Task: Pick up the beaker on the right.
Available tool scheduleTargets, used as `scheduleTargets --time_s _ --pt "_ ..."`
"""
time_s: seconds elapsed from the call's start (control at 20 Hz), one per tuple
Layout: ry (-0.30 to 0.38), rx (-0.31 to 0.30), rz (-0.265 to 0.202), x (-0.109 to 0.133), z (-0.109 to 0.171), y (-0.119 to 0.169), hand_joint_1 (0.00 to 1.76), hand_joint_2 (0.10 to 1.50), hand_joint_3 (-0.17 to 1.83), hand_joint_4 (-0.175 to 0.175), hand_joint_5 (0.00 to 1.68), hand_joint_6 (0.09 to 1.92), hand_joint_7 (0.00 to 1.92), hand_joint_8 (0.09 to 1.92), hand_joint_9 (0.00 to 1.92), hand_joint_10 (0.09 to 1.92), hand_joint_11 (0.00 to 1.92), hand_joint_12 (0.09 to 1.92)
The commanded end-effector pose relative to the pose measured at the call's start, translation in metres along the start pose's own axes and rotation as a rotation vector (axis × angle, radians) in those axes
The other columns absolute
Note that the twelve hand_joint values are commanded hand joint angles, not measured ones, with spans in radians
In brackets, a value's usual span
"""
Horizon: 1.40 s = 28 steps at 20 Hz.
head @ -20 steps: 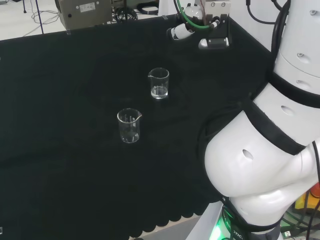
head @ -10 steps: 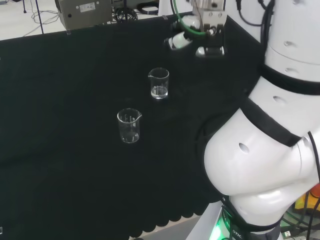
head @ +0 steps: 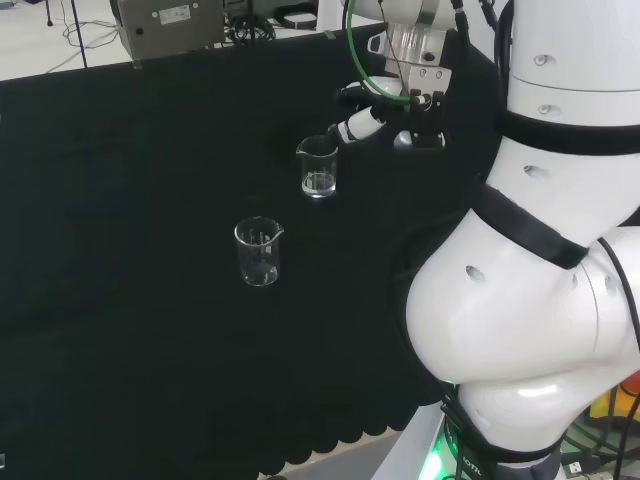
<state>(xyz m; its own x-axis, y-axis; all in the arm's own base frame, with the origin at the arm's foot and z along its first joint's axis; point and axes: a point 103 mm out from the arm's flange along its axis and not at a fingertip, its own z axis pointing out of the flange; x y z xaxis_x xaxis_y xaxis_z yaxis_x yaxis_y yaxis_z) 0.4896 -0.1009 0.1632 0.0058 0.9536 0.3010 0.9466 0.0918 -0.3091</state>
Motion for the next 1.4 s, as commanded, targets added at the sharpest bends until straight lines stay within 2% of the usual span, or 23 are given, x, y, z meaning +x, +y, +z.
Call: scheduleTargets --time_s 0.05,0.2,0.35,0.6,1.1,1.2,1.4 --pt "0.113 0.013 -0.109 -0.007 0.024 0.019 0.67 0.74 0.27 -0.019 0.19 0.09 0.03 0.58 0.20 0.68 0.00 1.39" --pt "0.126 0.003 -0.132 -0.008 0.029 0.026 0.70 0.69 0.36 -0.019 0.20 0.09 0.06 0.58 0.22 0.66 0.00 1.38" --pt "0.171 -0.009 -0.155 -0.009 0.034 0.035 0.73 0.64 0.43 -0.019 0.24 0.09 0.10 0.59 0.25 0.66 0.00 1.39" --pt "0.202 -0.012 -0.221 -0.003 0.043 0.046 0.77 0.62 0.48 -0.021 0.29 0.09 0.15 0.61 0.29 0.65 0.00 1.39" --pt "0.274 -0.039 -0.303 -0.008 0.061 0.057 0.83 0.59 0.54 -0.021 0.32 0.09 0.17 0.61 0.32 0.63 0.00 1.40" --pt "0.282 -0.027 -0.325 -0.006 0.063 0.060 0.85 0.57 0.55 -0.022 0.34 0.09 0.19 0.62 0.33 0.63 0.00 1.40" --pt "0.344 -0.044 -0.341 -0.004 0.066 0.063 0.93 0.53 0.62 -0.023 0.41 0.09 0.24 0.62 0.39 0.61 0.01 1.41"
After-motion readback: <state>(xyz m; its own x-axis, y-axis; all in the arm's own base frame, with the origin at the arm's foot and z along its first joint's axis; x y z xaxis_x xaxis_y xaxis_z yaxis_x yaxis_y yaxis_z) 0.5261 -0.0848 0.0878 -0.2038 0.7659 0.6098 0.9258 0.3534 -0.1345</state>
